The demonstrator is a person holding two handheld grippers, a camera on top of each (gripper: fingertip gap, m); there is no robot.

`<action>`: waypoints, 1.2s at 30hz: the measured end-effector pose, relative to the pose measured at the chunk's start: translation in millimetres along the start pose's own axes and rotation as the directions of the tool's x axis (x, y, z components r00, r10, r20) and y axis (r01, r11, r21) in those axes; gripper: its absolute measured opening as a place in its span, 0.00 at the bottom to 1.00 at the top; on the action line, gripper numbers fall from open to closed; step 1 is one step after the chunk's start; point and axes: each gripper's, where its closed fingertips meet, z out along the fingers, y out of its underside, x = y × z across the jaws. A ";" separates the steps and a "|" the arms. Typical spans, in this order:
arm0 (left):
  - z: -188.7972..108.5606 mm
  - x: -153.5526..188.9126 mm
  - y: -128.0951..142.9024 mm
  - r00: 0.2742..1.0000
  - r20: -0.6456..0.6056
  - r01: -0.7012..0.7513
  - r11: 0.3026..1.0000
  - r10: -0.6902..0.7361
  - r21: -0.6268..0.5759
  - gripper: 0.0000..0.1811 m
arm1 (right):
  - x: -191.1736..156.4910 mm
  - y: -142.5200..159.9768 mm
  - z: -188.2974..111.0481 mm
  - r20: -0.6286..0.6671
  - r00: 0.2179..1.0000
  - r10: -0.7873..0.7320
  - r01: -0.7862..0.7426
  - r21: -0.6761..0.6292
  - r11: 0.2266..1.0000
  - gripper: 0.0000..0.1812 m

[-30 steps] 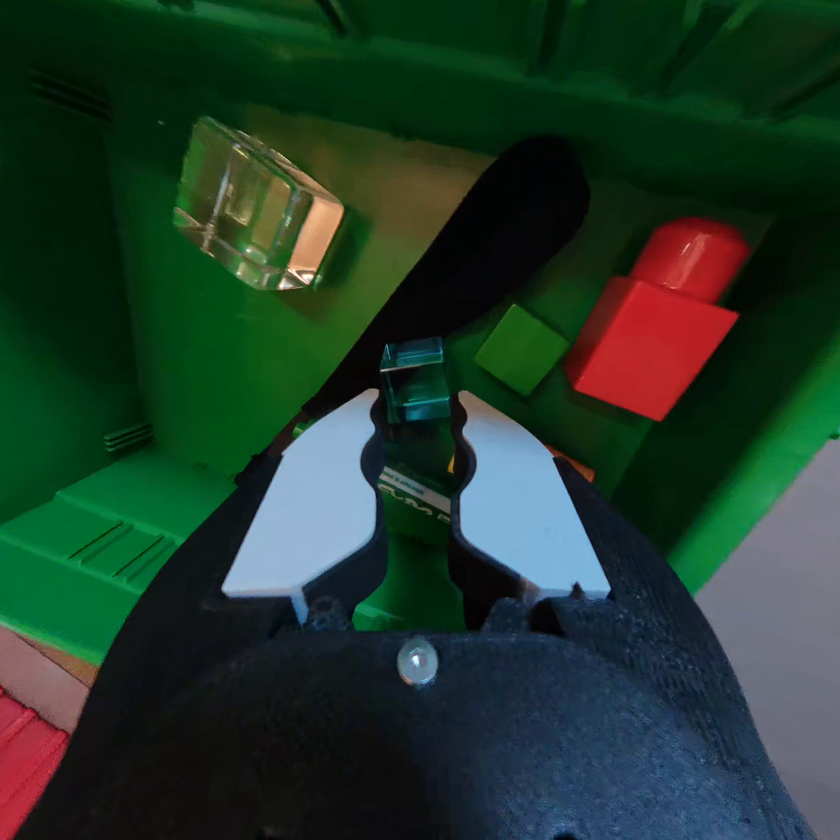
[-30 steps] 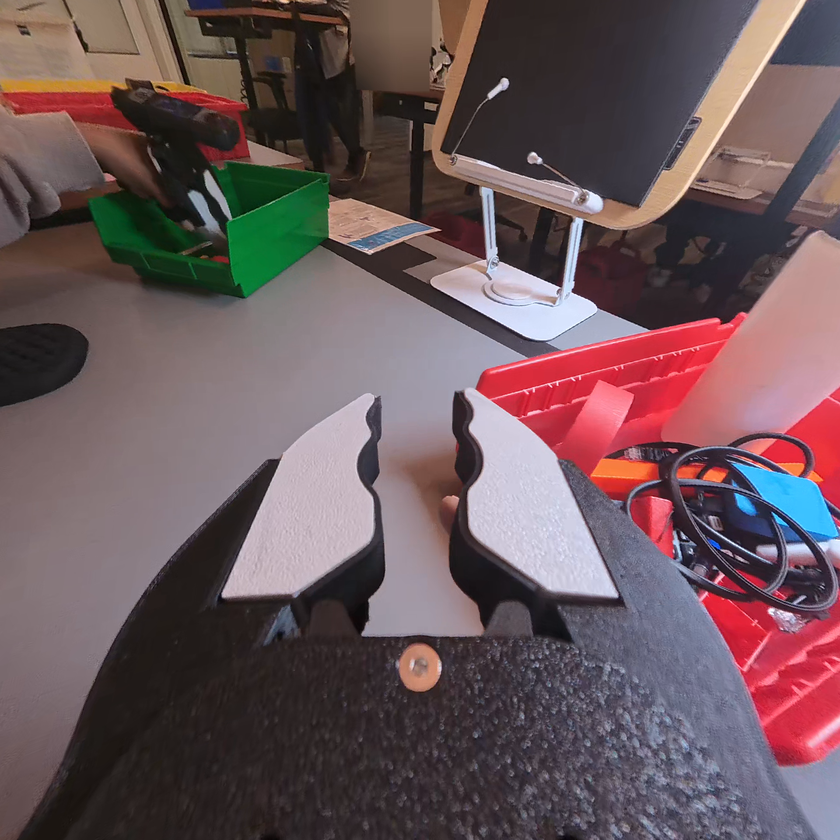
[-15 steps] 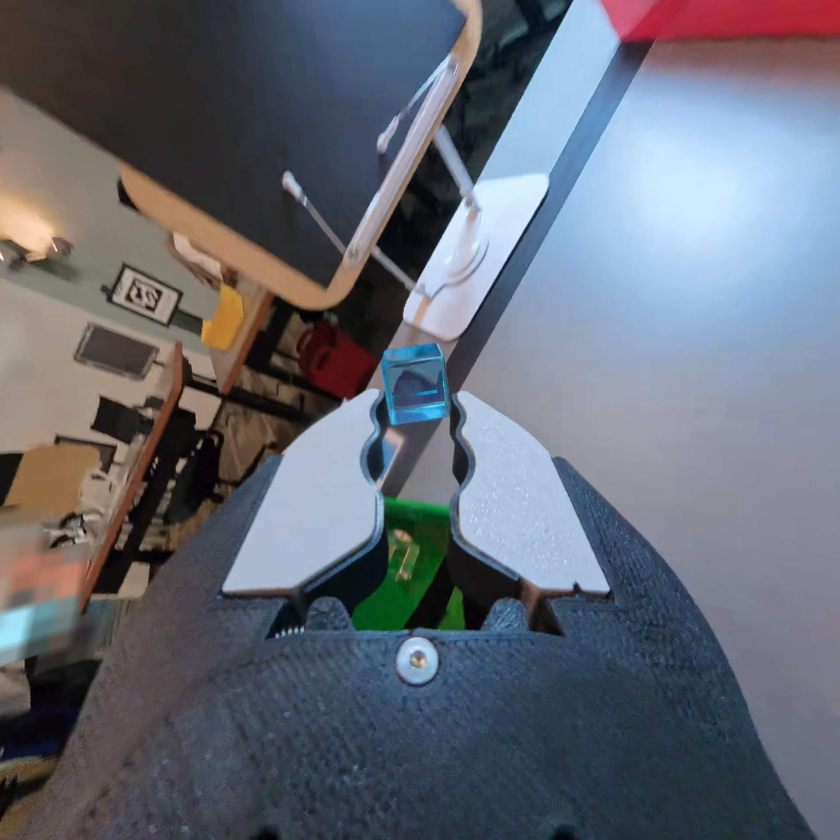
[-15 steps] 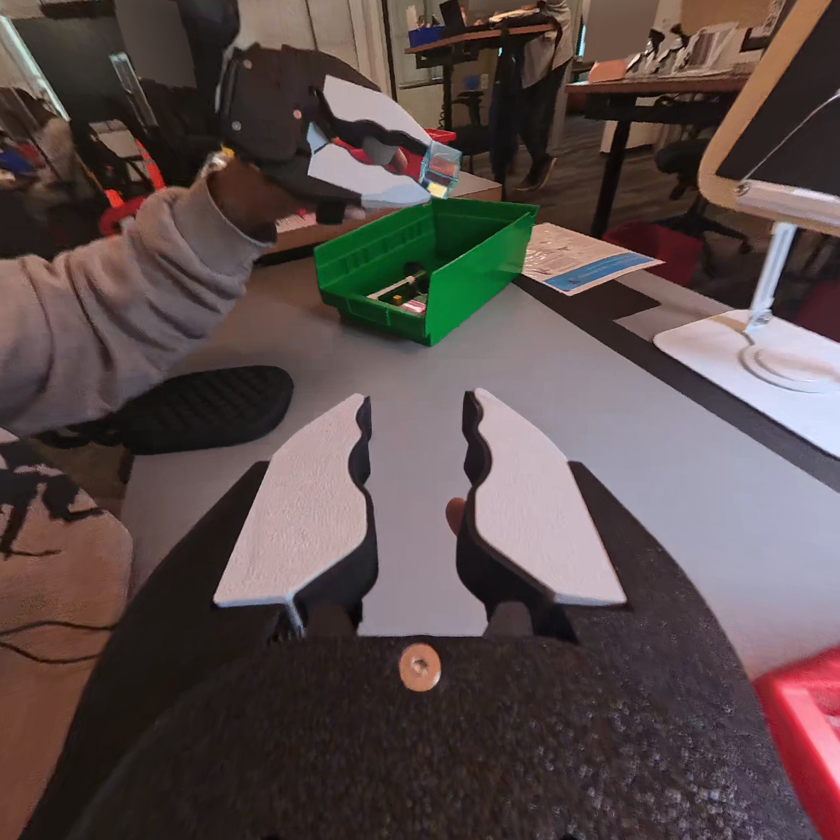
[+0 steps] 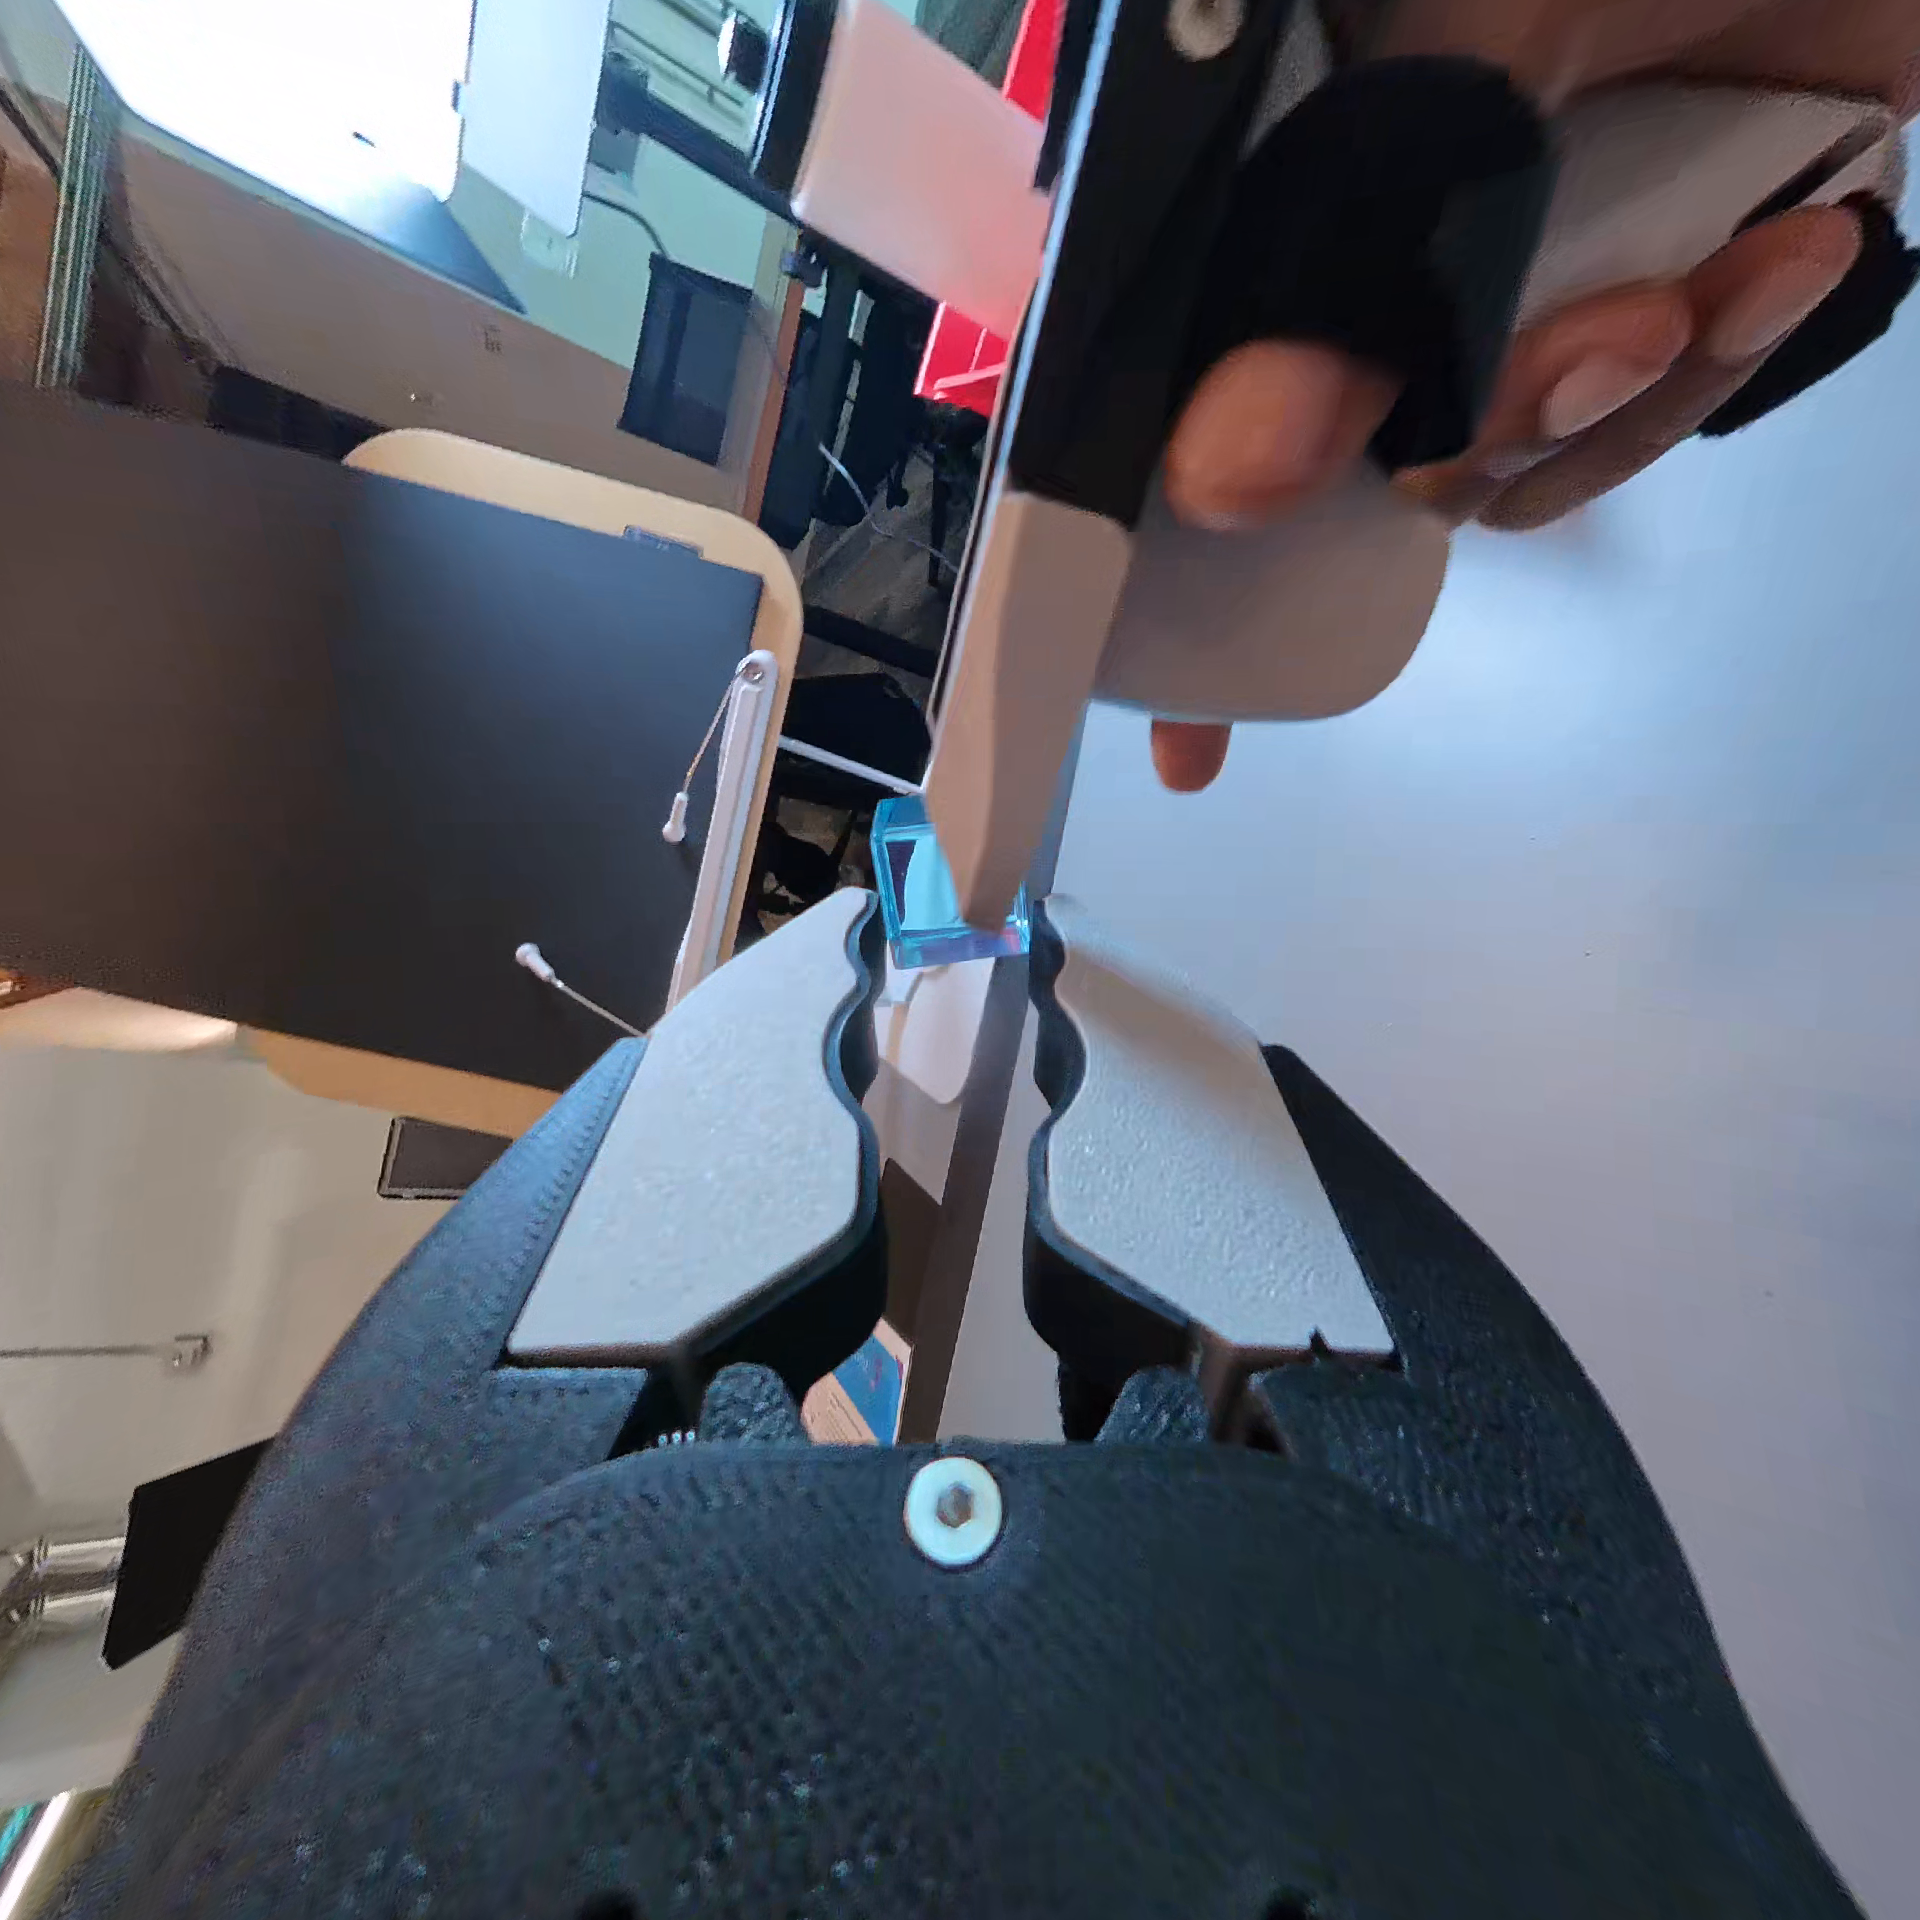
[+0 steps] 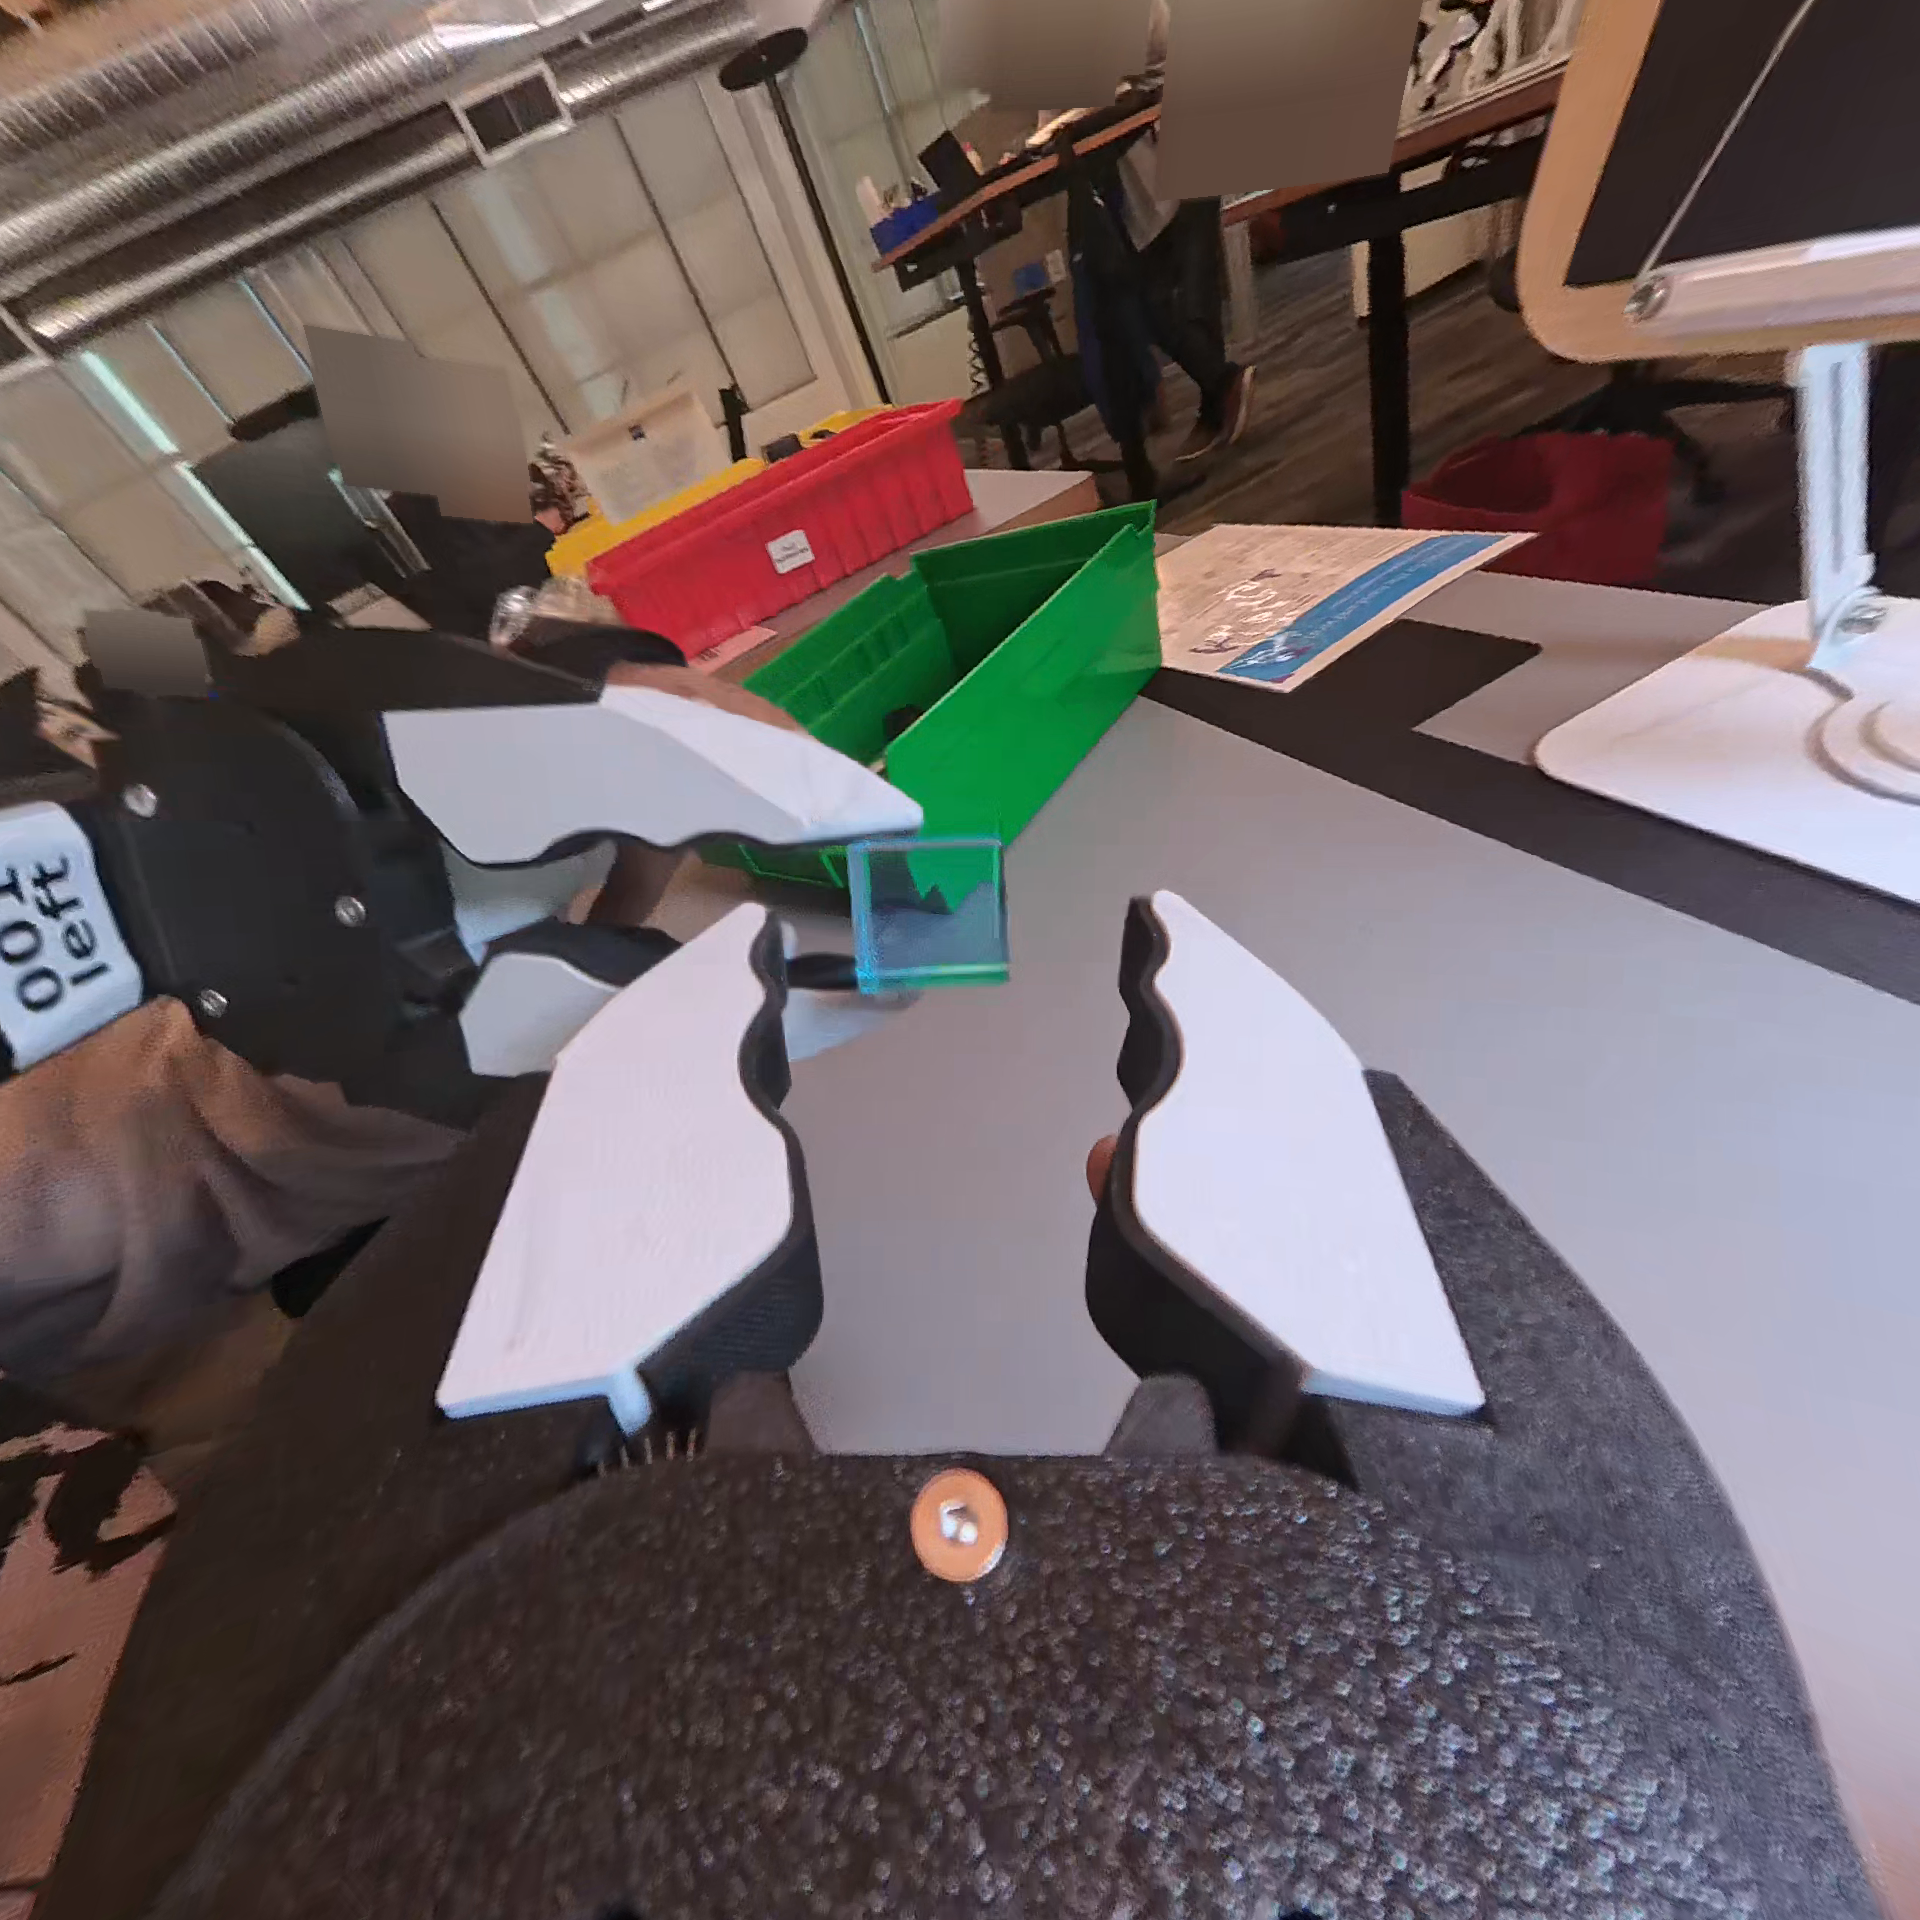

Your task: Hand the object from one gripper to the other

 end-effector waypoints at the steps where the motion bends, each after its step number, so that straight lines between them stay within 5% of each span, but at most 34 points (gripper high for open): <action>1: 1.7 4.9 -3.3 1.000 -0.007 -0.010 1.000 0.010 0.009 0.14 | -1.2 3.5 0.6 0.022 1.000 0.019 -0.019 -0.011 1.000 0.32; 4: 1.9 17.7 -12.4 0.999 -0.032 -0.007 0.999 0.008 0.040 0.14 | -7.3 12.6 0.4 0.073 0.997 0.000 0.002 -0.032 0.999 0.18; 8: -6.9 23.2 -23.6 0.998 -0.063 0.029 0.991 -0.021 0.133 0.14 | -16.0 16.0 -8.1 0.109 0.979 -0.171 0.177 -0.048 0.983 0.16; 11: -20.4 22.5 -36.9 0.932 -0.257 0.318 0.915 -0.255 0.249 0.17 | -24.4 8.2 -22.0 0.096 0.922 -0.374 0.378 -0.029 0.925 0.16; 13: -32.3 18.3 -44.4 0.755 -0.488 0.599 0.763 -0.437 0.243 0.24 | -28.1 -2.6 -32.6 0.033 0.851 -0.523 0.524 -0.006 0.852 0.16; 15: -49.9 9.1 -54.9 0.435 -0.730 0.850 0.508 -0.527 0.140 0.26 | -36.3 -12.6 -40.5 -0.031 0.743 -0.669 0.669 0.005 0.743 0.16; 17: -59.7 -4.5 -58.4 0.151 -0.845 0.961 0.276 -0.513 0.004 0.27 | -45.2 -19.0 -43.8 -0.104 0.599 -0.794 0.798 -0.014 0.603 0.16; 19: -60.5 -8.4 -58.2 0.015 -0.876 0.983 0.166 -0.482 -0.075 0.27 | -51.8 -19.9 -42.0 -0.169 0.418 -0.893 0.898 -0.073 0.434 0.16; 22: -54.9 6.1 -62.0 0.035 -0.867 0.971 0.221 -0.497 -0.087 0.28 | -50.3 -13.6 -32.0 -0.225 0.160 -0.961 0.949 -0.234 0.212 0.16; 24: -48.4 14.9 -62.9 0.136 -0.831 0.951 0.306 -0.539 -0.043 0.25 | -43.7 -6.9 -24.7 -0.214 0.009 -0.977 0.932 -0.353 0.086 0.16; 27: -36.7 18.7 -52.1 0.358 -0.721 0.883 0.465 -0.594 0.055 0.15 | -38.9 -3.7 -19.9 -0.201 -0.064 -0.978 0.903 -0.429 0.029 0.16; 29: -41.7 16.3 -53.1 0.394 -0.727 0.869 0.486 -0.563 0.094 0.15 | -44.6 -5.5 -20.5 -0.204 0.044 -0.978 0.922 -0.368 0.118 0.18; 32: -63.1 1.2 -60.8 0.376 -0.808 0.899 0.391 -0.454 0.199 0.15 | -60.7 -12.5 -28.2 -0.135 0.507 -0.852 0.843 -0.128 0.522 0.24; 34: -80.2 -14.6 -62.6 0.429 -0.817 0.896 0.296 -0.385 0.332 0.15 | -71.9 -20.3 -37.4 0.034 0.809 -0.587 0.587 0.013 0.809 0.28; 36: -88.4 -28.2 -59.7 0.541 -0.746 0.841 0.265 -0.389 0.472 0.15 | -81.0 -28.2 -46.6 0.232 0.929 -0.289 0.277 0.086 0.957 0.32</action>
